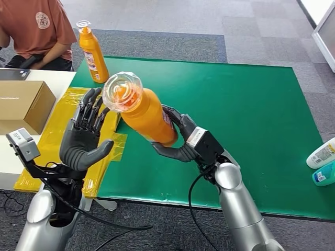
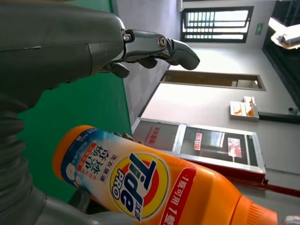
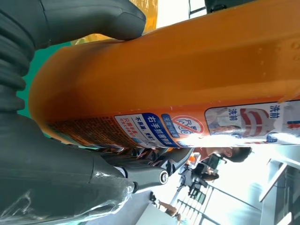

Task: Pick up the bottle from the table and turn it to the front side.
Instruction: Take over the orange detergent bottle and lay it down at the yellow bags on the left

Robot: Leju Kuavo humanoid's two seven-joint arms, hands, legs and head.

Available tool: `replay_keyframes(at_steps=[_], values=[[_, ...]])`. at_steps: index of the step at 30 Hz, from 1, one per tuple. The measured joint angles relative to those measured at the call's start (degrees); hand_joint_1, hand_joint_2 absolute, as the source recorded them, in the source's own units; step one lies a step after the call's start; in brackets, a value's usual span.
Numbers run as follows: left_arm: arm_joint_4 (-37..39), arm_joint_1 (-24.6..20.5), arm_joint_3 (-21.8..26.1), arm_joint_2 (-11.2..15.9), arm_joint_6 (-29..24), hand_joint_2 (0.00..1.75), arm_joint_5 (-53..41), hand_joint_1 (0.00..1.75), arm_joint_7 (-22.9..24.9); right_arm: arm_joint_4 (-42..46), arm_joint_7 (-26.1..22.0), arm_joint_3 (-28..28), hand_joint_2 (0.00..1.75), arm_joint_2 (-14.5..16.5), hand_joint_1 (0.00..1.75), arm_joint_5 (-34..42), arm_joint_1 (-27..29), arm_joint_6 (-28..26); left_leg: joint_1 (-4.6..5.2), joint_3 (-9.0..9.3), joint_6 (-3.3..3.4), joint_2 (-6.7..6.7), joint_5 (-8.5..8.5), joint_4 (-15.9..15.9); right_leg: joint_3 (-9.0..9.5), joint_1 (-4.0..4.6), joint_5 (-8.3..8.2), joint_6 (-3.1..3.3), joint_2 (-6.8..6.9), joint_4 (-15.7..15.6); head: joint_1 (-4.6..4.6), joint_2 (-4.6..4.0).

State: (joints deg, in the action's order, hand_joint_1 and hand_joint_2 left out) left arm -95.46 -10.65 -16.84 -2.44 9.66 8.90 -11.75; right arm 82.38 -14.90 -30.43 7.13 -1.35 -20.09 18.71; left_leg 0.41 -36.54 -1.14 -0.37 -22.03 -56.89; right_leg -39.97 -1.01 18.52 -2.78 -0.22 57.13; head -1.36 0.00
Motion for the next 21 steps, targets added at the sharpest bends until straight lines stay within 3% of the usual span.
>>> replay_keyframes(at_steps=[21], values=[[0.10, -1.03, -2.20, 0.70, -0.07, 1.75, 0.09, 0.00, 0.16, -0.14, -0.23, -1.01, 1.75, 0.00, 1.75, -0.25, -0.01, 0.58, 0.00, 0.00, 0.00, 0.00, 0.00, 0.00, -0.01, 0.00, 0.01, 0.00, 0.00, 0.00, 0.00, 0.00]])
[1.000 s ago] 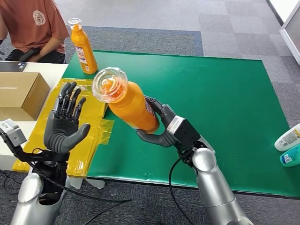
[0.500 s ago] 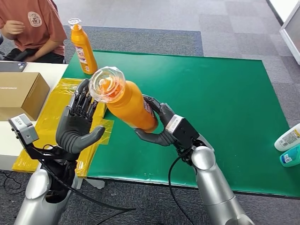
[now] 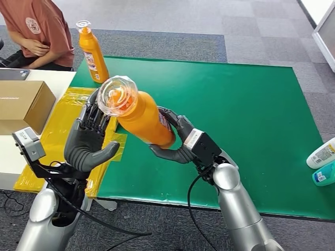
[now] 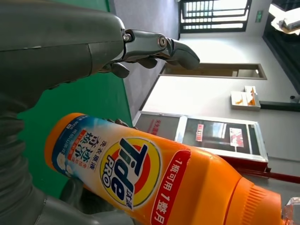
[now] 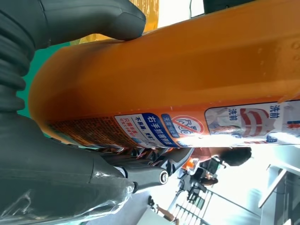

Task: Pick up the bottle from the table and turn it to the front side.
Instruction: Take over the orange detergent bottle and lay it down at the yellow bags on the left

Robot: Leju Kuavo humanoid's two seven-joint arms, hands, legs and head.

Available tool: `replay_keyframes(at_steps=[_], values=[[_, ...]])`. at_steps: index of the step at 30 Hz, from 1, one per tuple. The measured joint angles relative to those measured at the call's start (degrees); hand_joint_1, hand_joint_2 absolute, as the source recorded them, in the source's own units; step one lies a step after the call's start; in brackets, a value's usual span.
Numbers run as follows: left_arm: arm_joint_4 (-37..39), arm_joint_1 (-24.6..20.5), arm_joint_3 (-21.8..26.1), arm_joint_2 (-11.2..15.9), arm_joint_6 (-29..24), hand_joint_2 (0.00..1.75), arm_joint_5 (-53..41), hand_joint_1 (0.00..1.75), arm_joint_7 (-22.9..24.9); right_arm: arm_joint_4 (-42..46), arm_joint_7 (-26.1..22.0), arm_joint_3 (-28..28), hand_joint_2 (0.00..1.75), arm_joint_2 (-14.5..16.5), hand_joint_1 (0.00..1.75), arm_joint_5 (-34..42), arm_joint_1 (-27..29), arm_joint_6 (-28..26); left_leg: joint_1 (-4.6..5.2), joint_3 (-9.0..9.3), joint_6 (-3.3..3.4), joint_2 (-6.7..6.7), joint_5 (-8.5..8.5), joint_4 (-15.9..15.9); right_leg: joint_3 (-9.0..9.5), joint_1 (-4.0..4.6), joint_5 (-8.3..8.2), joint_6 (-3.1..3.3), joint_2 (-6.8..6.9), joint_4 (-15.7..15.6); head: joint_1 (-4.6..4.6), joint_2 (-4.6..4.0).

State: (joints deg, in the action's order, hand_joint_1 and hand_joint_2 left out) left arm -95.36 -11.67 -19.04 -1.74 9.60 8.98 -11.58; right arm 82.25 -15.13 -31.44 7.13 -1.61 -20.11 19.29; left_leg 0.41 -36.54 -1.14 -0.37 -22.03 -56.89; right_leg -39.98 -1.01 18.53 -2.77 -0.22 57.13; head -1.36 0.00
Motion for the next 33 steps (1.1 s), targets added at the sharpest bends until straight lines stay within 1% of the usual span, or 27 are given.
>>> replay_keyframes(at_steps=[6, 12, 17, 33], values=[[0.32, -0.64, -0.68, 0.27, 0.80, 1.75, 0.32, 0.00, 1.48, 0.02, -0.63, -1.54, 1.75, 0.00, 1.75, -0.61, 0.03, 1.11, 0.00, 0.00, 0.00, 0.00, 0.00, 0.00, -0.01, 0.00, 0.00, 0.00, 0.00, 0.00, 0.01, 0.00], [0.51, -1.77, -3.66, 0.84, 3.13, 1.75, 1.25, 0.00, 2.86, 0.38, -1.66, -3.19, 1.75, -0.33, 1.75, -0.84, 0.09, 1.77, 0.00, 0.00, 0.00, 0.00, 0.00, 0.00, -0.01, 0.00, 0.00, 0.00, 0.00, 0.00, 0.00, 0.00], [0.70, -2.51, -5.59, 1.38, 3.69, 1.75, 1.96, 0.00, 3.10, 0.88, -1.99, -4.19, 1.75, -0.68, 1.75, -1.11, 0.09, 1.95, 0.00, 0.00, 0.00, 0.00, 0.00, 0.00, -0.01, 0.00, 0.00, 0.00, 0.00, 0.00, 0.00, 0.00], [0.78, -3.60, -7.31, 3.20, 4.65, 1.75, 3.81, 0.00, 3.69, 1.73, -2.66, -5.46, 1.75, -1.89, 1.75, -1.52, 0.06, 2.38, 0.00, -0.01, -0.01, 0.00, 0.01, 0.00, -0.02, 0.00, -0.01, -0.01, 0.00, 0.00, 0.00, 0.00]])
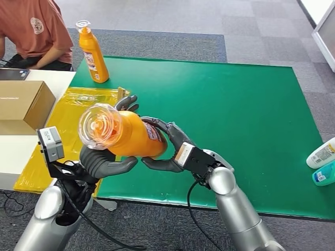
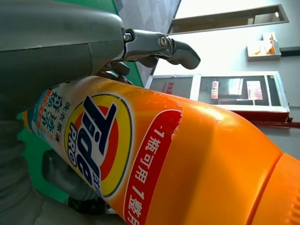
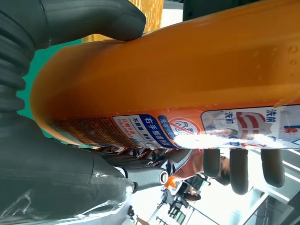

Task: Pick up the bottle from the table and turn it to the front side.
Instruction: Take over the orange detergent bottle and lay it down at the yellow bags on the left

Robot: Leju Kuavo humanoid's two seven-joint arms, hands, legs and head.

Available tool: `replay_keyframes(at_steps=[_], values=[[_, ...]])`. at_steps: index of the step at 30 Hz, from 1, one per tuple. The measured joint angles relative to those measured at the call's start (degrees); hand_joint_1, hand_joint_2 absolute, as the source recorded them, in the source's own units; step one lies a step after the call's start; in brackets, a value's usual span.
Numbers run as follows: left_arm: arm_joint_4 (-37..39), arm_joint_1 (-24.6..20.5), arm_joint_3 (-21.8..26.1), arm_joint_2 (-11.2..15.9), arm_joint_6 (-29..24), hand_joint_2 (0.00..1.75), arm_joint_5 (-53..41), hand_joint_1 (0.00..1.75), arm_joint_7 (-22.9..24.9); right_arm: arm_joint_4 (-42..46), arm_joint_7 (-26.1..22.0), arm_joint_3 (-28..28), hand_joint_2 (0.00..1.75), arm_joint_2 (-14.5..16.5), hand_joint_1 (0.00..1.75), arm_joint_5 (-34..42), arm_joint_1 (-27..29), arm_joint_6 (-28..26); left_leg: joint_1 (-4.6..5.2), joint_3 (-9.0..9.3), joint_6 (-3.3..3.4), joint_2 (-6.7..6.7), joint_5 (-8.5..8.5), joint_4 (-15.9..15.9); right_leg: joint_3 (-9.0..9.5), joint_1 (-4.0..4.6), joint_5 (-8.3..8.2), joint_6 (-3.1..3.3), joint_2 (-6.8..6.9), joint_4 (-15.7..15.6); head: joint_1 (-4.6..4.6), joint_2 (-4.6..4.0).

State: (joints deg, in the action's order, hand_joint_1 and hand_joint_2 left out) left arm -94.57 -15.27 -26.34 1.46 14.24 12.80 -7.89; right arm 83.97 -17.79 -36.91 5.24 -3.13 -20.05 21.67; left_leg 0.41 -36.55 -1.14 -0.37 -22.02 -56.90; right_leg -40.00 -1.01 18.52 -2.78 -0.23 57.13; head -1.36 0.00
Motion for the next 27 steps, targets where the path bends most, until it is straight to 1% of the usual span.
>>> replay_keyframes(at_steps=[12, 13, 16, 17, 27], values=[[0.00, -0.35, -0.34, 0.53, 0.05, 1.75, 0.08, 0.00, 0.00, 0.24, -0.12, -0.23, 1.75, -0.23, 1.75, -0.03, -0.03, 0.05, 0.00, 0.00, 0.00, 0.00, 0.00, 0.00, 0.00, 0.00, 0.00, 0.00, 0.00, 0.00, 0.01, 0.00], [0.00, -0.36, -0.38, 0.58, 0.06, 1.75, 0.07, 0.11, 0.00, 0.28, -0.24, -0.26, 1.75, -0.25, 1.75, -0.08, -0.03, 0.13, 0.00, 0.00, 0.00, 0.00, 0.00, 0.00, 0.00, 0.00, 0.00, 0.00, 0.00, 0.00, 0.01, 0.00], [0.00, -0.48, -0.76, 0.87, 0.04, 1.75, -0.43, 1.42, 0.00, 0.60, -0.54, -0.48, 1.75, -0.38, 1.75, -0.17, 0.01, 0.33, 0.00, 0.00, 0.00, 0.00, 0.00, 0.00, 0.00, 0.00, 0.00, 0.00, 0.00, 0.00, 0.00, 0.00], [0.00, -0.59, -0.95, 0.98, 0.01, 1.75, -0.81, 1.75, 0.00, 0.73, -0.56, -0.54, 1.75, -0.44, 1.75, -0.17, 0.02, 0.37, 0.00, 0.00, 0.00, 0.00, 0.00, 0.00, 0.00, 0.00, 0.00, 0.00, 0.00, 0.00, 0.00, 0.00], [0.00, -1.39, -1.83, 1.71, -1.00, 1.75, -2.55, 1.75, 0.07, 1.51, -0.58, -1.31, 1.75, -1.09, 1.75, -0.18, 0.03, 0.43, 0.00, 0.00, 0.00, 0.00, 0.01, 0.00, 0.00, 0.00, -0.01, 0.00, 0.00, 0.00, 0.00, 0.00]])
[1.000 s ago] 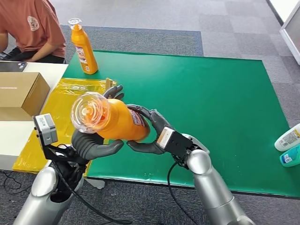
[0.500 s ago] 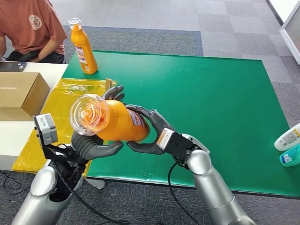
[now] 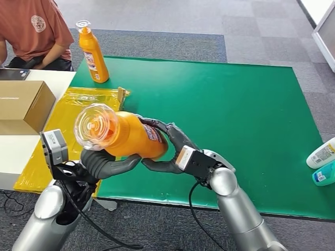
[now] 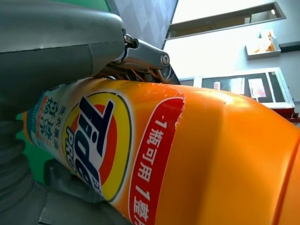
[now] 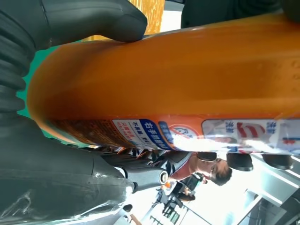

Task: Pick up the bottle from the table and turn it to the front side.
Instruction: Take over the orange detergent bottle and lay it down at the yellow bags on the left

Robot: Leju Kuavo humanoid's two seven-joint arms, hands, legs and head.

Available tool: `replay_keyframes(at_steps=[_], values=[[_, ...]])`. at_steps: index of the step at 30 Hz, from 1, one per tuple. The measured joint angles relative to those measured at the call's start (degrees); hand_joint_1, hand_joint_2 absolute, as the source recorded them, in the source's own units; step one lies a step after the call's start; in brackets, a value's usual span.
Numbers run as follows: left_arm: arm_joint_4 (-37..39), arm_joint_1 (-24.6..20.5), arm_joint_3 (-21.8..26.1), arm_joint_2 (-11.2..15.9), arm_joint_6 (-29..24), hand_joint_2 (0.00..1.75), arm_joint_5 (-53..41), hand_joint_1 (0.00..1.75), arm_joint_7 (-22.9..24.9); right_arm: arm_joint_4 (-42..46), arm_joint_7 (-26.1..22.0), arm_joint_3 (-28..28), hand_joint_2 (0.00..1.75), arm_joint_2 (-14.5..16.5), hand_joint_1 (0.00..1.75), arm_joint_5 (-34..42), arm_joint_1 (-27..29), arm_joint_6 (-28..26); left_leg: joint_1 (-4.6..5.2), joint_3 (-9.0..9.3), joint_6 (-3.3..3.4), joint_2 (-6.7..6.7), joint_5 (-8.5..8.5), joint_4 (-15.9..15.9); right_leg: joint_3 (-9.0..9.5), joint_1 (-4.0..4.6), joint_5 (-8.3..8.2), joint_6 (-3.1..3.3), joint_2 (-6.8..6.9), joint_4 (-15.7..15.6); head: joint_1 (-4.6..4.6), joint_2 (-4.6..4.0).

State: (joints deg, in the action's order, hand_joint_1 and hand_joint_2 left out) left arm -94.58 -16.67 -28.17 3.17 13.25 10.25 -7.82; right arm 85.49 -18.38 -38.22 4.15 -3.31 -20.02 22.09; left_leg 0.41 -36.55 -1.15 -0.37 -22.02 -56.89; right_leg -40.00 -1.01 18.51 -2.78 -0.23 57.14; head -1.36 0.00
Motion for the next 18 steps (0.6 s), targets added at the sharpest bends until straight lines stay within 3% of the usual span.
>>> replay_keyframes(at_steps=[16, 17, 18], values=[[0.00, -0.39, -0.38, 0.25, -0.07, 1.75, -0.36, 1.75, 0.00, 0.30, -0.19, -0.65, 1.75, -0.38, 1.75, -0.15, 0.03, 0.11, 0.00, -0.01, 0.00, 0.00, 0.00, 0.00, 0.00, 0.00, 0.00, 0.00, 0.00, 0.00, 0.01, 0.00], [0.00, -0.39, -0.39, 0.26, -0.07, 1.75, -0.35, 1.75, -0.01, 0.30, -0.19, -0.68, 1.75, -0.39, 1.61, -0.15, 0.03, 0.11, 0.00, -0.01, 0.00, 0.00, 0.00, 0.00, 0.00, 0.00, 0.00, 0.00, 0.00, 0.00, 0.01, 0.00], [0.00, -0.39, -0.40, 0.30, -0.07, 1.75, -0.35, 1.75, -0.02, 0.30, -0.20, -0.71, 1.75, -0.42, 1.17, -0.15, 0.03, 0.11, 0.00, -0.01, 0.00, 0.00, 0.00, 0.00, 0.00, 0.00, 0.00, 0.00, 0.00, 0.00, 0.01, 0.00]])
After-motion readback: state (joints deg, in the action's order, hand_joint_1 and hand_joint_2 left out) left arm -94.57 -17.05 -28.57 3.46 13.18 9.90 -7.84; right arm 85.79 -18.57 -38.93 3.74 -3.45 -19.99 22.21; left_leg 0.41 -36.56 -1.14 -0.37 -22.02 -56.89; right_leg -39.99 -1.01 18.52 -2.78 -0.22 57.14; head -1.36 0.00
